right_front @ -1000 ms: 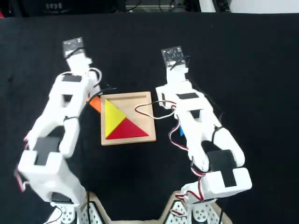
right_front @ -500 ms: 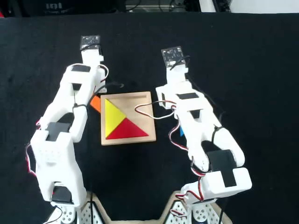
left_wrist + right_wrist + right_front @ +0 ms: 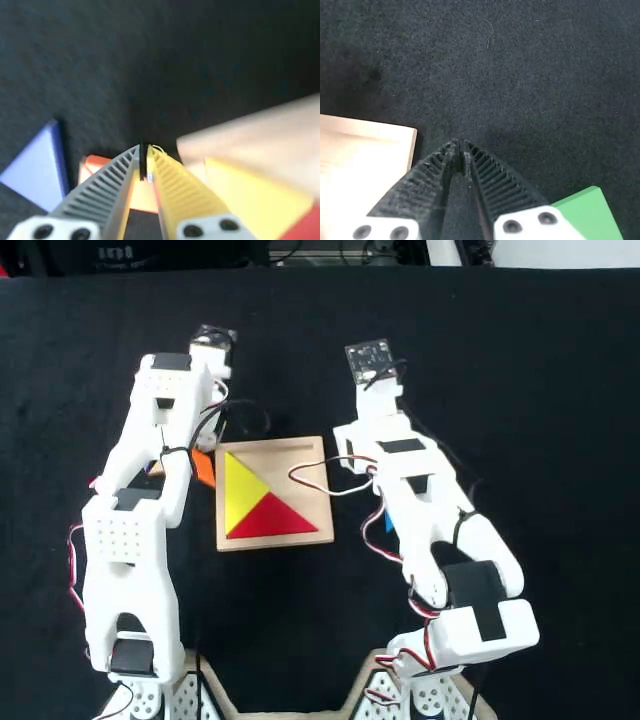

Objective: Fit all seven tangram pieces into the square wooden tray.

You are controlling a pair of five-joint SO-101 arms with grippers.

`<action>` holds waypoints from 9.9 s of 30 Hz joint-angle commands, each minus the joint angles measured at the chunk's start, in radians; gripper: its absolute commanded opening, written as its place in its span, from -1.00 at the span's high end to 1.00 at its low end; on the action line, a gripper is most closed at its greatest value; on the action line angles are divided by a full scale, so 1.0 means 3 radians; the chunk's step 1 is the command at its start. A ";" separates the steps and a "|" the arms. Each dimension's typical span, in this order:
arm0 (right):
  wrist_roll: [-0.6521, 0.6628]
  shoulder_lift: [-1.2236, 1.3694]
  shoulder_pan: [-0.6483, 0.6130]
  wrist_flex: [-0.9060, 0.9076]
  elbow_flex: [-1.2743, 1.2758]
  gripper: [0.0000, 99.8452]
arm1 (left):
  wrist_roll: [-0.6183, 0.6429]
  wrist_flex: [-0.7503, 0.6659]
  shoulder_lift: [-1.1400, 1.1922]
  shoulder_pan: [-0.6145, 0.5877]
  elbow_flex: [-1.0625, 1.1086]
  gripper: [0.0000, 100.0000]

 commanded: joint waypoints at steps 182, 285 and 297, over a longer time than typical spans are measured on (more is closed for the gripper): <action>0.0005 -0.0008 0.0036 -0.0015 -0.0233 0.98 | 0.3989 -0.1545 -0.2552 -0.0846 0.3353 0.55; 0.0205 -0.0008 -0.0051 -0.0010 -0.0207 0.98 | 0.4624 -0.1095 -0.2532 -0.0811 0.3255 0.55; 0.0205 -0.0008 -0.0051 -0.0010 -0.0207 0.98 | 0.4624 -0.1632 -0.2429 -0.1005 0.3486 0.55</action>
